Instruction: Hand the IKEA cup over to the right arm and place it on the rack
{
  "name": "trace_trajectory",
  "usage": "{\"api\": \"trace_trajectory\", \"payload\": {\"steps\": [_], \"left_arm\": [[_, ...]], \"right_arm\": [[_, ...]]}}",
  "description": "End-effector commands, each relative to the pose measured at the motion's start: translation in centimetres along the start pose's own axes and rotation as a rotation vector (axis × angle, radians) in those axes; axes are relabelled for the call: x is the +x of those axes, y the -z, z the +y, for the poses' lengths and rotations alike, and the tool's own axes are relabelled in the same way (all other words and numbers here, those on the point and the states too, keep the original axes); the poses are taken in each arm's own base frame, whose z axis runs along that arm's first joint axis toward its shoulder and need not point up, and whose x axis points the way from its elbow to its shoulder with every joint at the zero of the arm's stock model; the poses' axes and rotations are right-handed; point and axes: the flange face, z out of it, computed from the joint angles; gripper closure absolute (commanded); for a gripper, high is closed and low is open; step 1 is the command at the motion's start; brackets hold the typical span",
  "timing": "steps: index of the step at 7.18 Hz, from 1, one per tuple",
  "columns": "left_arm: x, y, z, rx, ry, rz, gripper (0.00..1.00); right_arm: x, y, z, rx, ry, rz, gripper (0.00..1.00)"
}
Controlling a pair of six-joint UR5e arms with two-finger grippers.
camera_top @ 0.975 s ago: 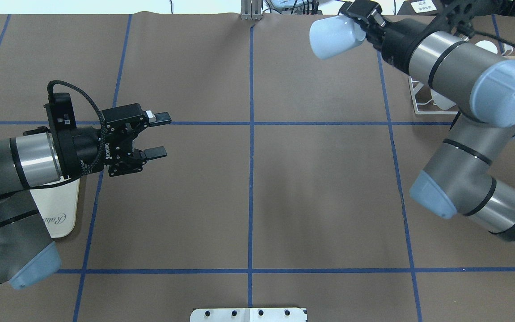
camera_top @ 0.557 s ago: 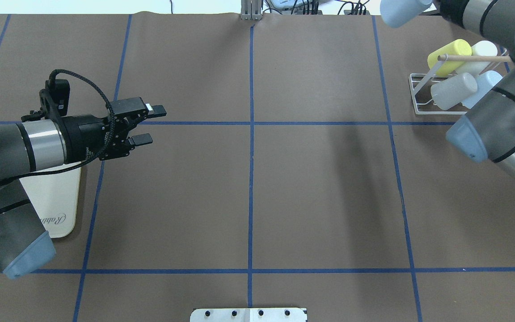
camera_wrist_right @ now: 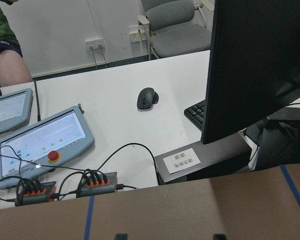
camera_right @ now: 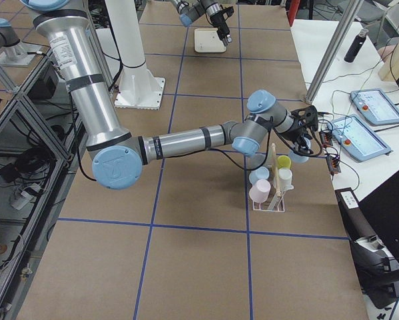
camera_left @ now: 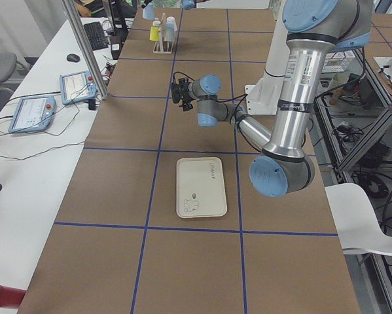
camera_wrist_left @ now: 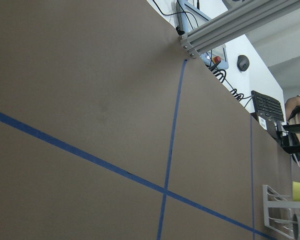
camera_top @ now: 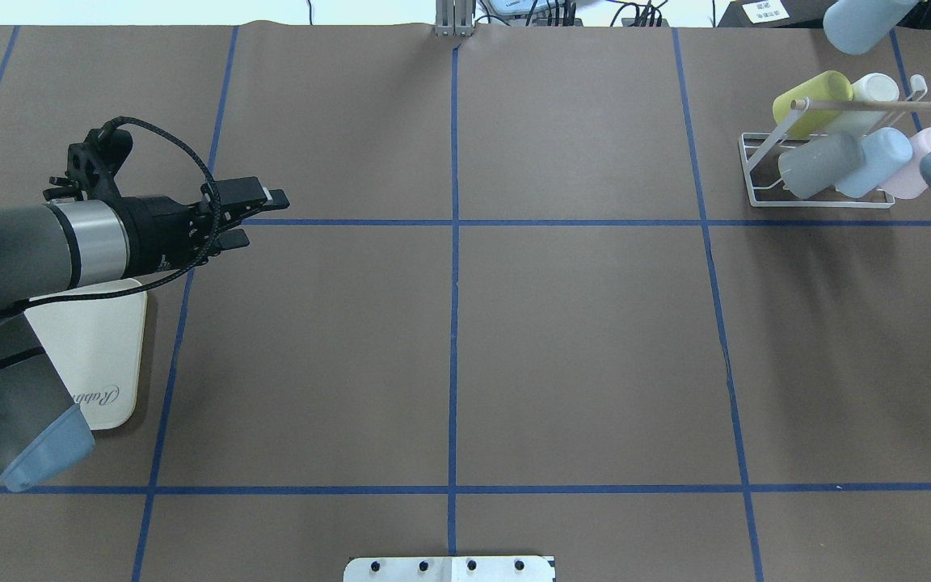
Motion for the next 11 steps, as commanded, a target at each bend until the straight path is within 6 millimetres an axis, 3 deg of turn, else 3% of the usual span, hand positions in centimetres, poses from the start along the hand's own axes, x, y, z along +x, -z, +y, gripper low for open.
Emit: {"api": "trace_trajectory", "payload": {"steps": [1,6,8,9,11], "left_arm": [[-0.3,-0.1,-0.1,0.004,-0.011,-0.014,0.01],[-0.3,-0.1,-0.2,0.007,-0.011,-0.013,0.00],[-0.3,-0.1,-0.2,0.006,-0.011,-0.014,0.00],[-0.3,-0.1,-0.2,0.007,-0.011,-0.013,0.00],[-0.3,-0.1,-0.2,0.007,-0.009,-0.012,0.00]], "right_arm": [[5.7,-1.1,-0.4,-0.081,0.056,0.034,0.97],[7.7,-2.5,0.5,-0.112,0.039,0.066,0.95],[8.5,-2.7,1.1,-0.123,0.032,0.076,0.80],[8.5,-3.0,1.4,-0.129,0.032,0.077,0.64],[8.3,-3.3,1.8,-0.137,0.034,0.077,0.59]]}}
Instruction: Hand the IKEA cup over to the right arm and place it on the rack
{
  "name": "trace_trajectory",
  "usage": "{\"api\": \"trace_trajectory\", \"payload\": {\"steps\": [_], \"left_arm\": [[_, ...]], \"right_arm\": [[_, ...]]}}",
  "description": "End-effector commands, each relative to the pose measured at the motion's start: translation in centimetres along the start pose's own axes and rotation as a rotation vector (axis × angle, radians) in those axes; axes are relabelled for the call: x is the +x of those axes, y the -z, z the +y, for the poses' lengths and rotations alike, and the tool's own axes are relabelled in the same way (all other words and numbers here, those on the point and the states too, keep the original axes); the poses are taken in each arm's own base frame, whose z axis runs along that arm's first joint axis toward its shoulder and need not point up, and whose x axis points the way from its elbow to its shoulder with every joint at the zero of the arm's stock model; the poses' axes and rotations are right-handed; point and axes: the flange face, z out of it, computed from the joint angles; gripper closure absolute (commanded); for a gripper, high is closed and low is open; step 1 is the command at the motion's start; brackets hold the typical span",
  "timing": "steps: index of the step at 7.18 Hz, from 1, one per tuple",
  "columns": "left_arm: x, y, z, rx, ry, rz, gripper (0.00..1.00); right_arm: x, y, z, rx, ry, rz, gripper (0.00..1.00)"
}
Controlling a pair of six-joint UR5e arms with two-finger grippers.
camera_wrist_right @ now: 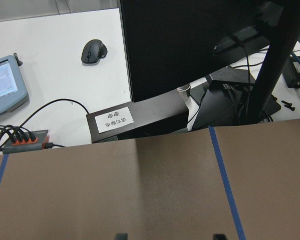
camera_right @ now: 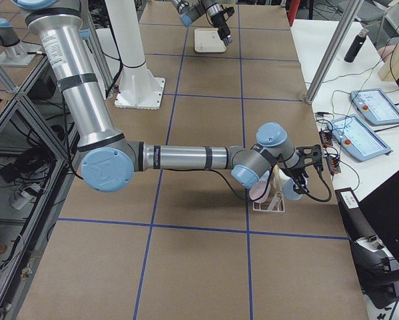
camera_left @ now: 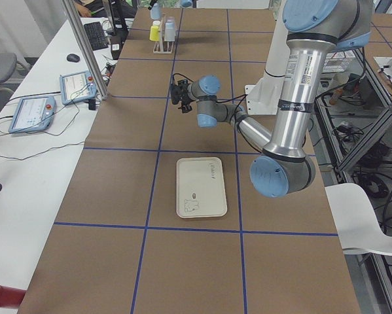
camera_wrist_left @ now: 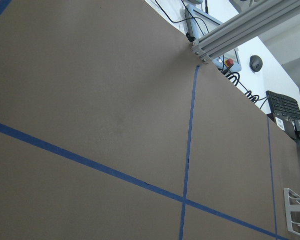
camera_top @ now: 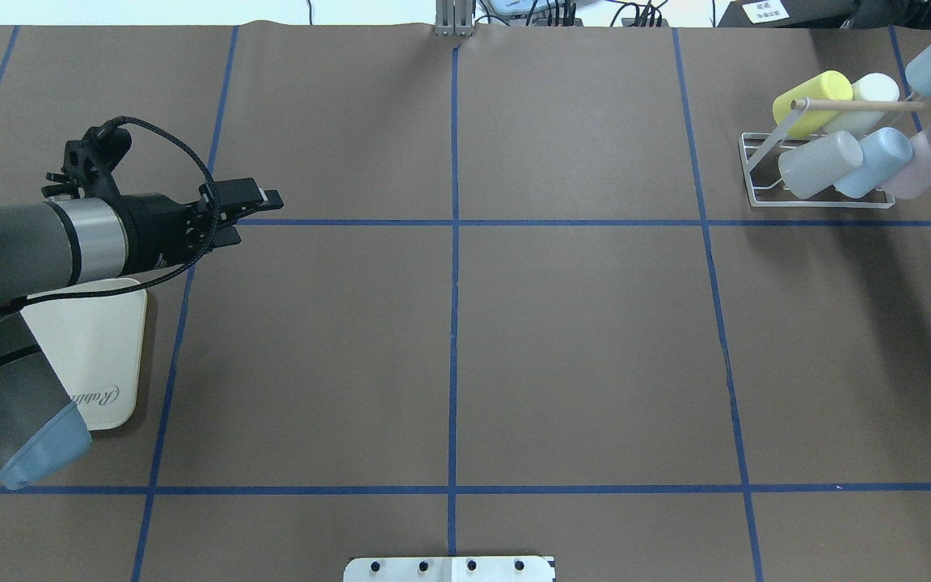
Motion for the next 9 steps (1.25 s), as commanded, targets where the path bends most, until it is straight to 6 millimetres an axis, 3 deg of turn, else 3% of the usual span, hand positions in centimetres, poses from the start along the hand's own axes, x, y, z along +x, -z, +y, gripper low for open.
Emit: {"api": "trace_trajectory", "payload": {"steps": [1,3,5,6,7,9], "left_arm": [[0.0,0.0,0.0,0.000,0.001,0.001,0.00],[-1.1,0.1,-0.3,0.005,0.001,-0.020,0.00],[-5.3,1.0,-2.7,0.043,-0.136,-0.117,0.00],[-7.3,1.5,-4.6,0.058,-0.277,-0.218,0.00],[-9.7,3.1,-7.4,0.082,-0.365,-0.312,0.00],[-16.8,9.1,-12.3,0.029,-0.578,-0.452,0.00]], "right_arm": [[-0.3,-0.4,0.5,-0.009,0.005,-0.001,0.46],[-0.7,-0.7,0.8,-0.012,0.013,-0.003,0.20],[-1.1,-0.9,0.9,-0.023,0.012,-0.006,0.13],[-2.4,-0.8,0.9,-0.090,0.017,-0.061,0.15],[-2.8,0.1,0.1,-0.130,0.007,-0.097,0.15],[-0.9,2.2,-1.3,-0.185,-0.033,-0.159,0.14]]}}
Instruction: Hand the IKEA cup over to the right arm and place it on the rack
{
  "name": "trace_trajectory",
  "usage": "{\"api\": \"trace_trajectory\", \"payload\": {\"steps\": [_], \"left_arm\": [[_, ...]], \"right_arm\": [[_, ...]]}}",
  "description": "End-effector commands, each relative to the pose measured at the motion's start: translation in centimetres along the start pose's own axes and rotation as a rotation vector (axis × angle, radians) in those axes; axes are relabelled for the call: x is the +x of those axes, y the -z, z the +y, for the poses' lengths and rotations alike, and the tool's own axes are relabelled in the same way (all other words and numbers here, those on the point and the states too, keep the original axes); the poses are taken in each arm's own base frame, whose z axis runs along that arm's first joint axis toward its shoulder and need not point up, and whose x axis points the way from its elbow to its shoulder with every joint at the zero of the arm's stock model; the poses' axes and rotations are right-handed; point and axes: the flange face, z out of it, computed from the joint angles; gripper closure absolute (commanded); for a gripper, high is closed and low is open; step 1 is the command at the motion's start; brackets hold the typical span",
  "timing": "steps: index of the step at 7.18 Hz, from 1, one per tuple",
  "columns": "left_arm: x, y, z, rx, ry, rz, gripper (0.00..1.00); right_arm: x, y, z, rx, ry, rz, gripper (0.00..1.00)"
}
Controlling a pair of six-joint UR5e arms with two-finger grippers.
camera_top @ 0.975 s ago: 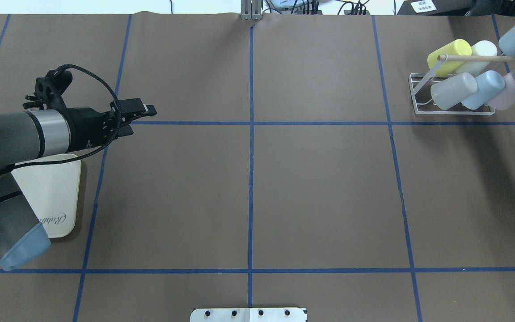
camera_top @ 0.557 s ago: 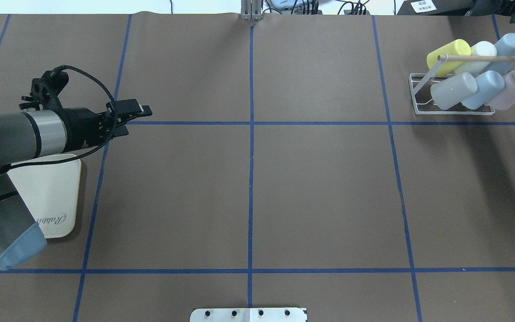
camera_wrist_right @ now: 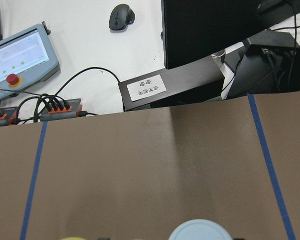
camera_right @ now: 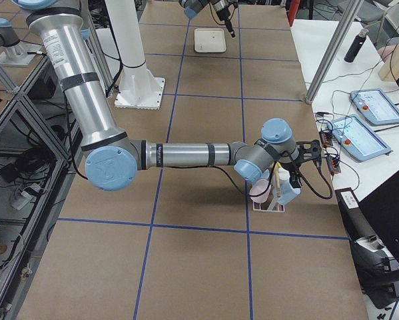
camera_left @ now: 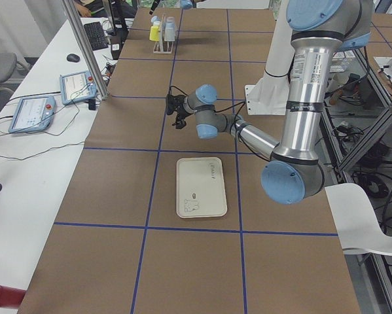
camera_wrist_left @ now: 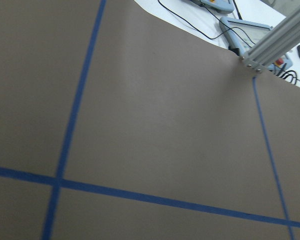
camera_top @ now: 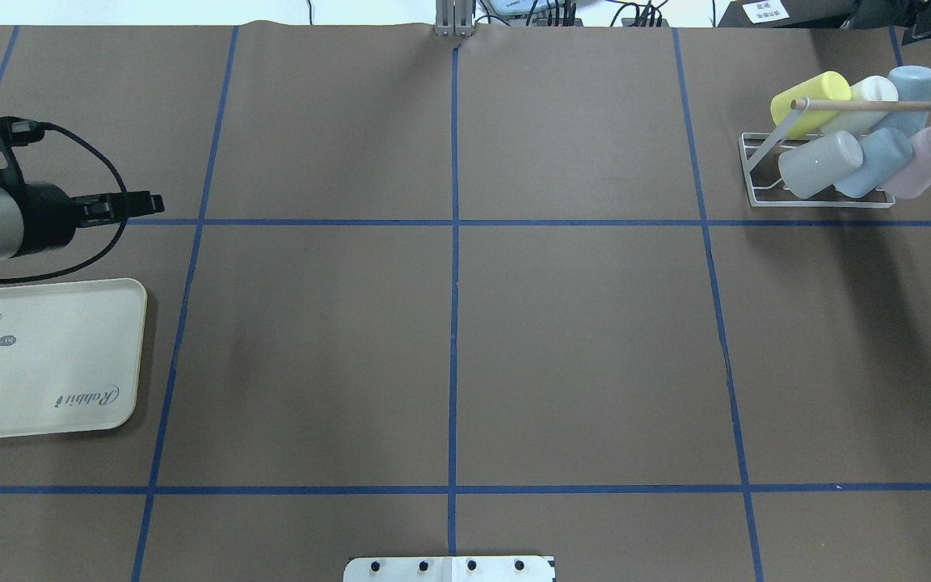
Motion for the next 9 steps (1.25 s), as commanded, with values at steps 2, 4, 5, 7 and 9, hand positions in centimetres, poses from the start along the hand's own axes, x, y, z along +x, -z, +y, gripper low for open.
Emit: {"api": "trace_trajectory", "payload": {"steps": [2,4,5,7,9], "left_arm": [[-21.1,6.3,-5.2,-0.148,-0.263,-0.094,0.00],[-31.5,7.0,-5.7,-0.276,-0.242,-0.077,0.00],[-31.6,6.3,-6.7,-0.328,-0.259,-0.101,0.00],[-32.5,5.9,-7.5,-0.416,-0.210,-0.145,0.00],[-32.5,5.3,-9.9,-0.539,-0.171,-0.175,0.00]], "right_arm": [[6.0,6.4,-2.1,-0.108,0.018,-0.110,0.15],[10.3,8.4,2.2,-0.157,0.032,-0.143,0.15],[11.6,8.4,3.9,-0.166,0.043,-0.138,0.15],[13.1,7.7,5.5,-0.195,0.058,-0.123,0.16],[15.4,6.4,6.2,-0.336,0.212,-0.067,0.02]]}}
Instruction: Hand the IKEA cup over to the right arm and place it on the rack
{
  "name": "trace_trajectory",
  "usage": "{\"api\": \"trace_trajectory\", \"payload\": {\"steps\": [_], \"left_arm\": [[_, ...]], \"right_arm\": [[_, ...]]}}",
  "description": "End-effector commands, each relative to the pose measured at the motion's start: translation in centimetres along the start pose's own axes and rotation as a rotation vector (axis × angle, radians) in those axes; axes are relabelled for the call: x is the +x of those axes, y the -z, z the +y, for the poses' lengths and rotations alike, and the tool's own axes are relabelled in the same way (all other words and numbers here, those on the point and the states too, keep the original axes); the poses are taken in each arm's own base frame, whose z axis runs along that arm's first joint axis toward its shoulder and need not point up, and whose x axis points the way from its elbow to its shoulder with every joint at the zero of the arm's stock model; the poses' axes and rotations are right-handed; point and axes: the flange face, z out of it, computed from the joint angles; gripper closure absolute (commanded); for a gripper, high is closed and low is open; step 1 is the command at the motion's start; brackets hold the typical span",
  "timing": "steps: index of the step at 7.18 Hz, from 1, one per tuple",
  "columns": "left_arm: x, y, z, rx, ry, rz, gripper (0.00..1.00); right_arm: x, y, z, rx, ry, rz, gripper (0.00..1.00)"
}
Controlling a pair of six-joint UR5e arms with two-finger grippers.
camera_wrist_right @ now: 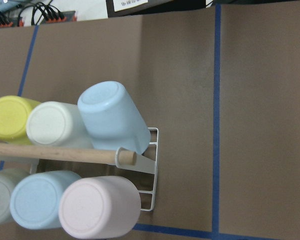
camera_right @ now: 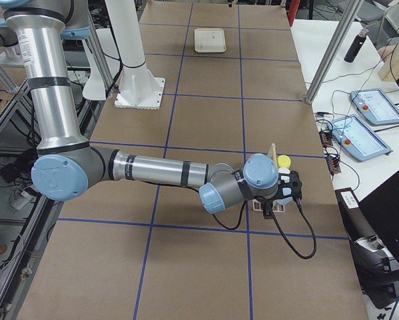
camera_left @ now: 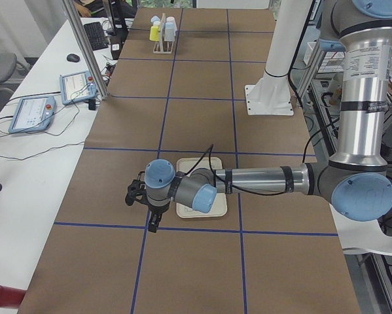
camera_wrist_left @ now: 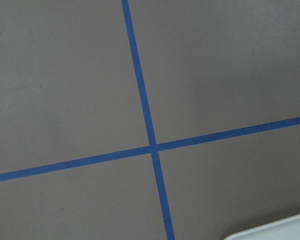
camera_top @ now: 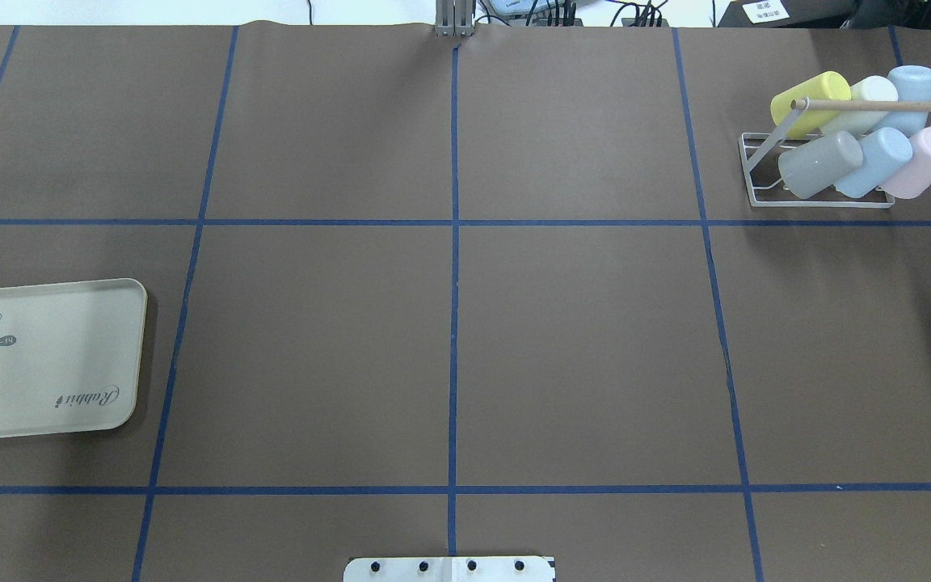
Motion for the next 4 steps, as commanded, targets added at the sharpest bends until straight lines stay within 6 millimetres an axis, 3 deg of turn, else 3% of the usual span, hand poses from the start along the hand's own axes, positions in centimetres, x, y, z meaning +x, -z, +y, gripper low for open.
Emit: {"api": "trace_trajectory", "payload": {"steps": [1,2,3,4], "left_arm": [[-0.5,1.4,-2.1,-0.084,0.047,0.002,0.00],[-0.2,2.0,-2.7,-0.102,0.081,0.053,0.00],[-0.1,2.4,-2.7,-0.097,0.091,0.094,0.00],[-0.1,2.2,-2.3,-0.102,0.100,0.120,0.00]], "right_arm": [[0.3,-1.2,0.5,-0.152,0.144,0.096,0.02],[-0.9,-1.3,0.6,-0.233,0.165,0.131,0.02],[-1.8,0.1,1.3,-0.263,0.184,0.133,0.02],[-1.8,0.0,3.0,-0.298,0.160,0.141,0.02]]}}
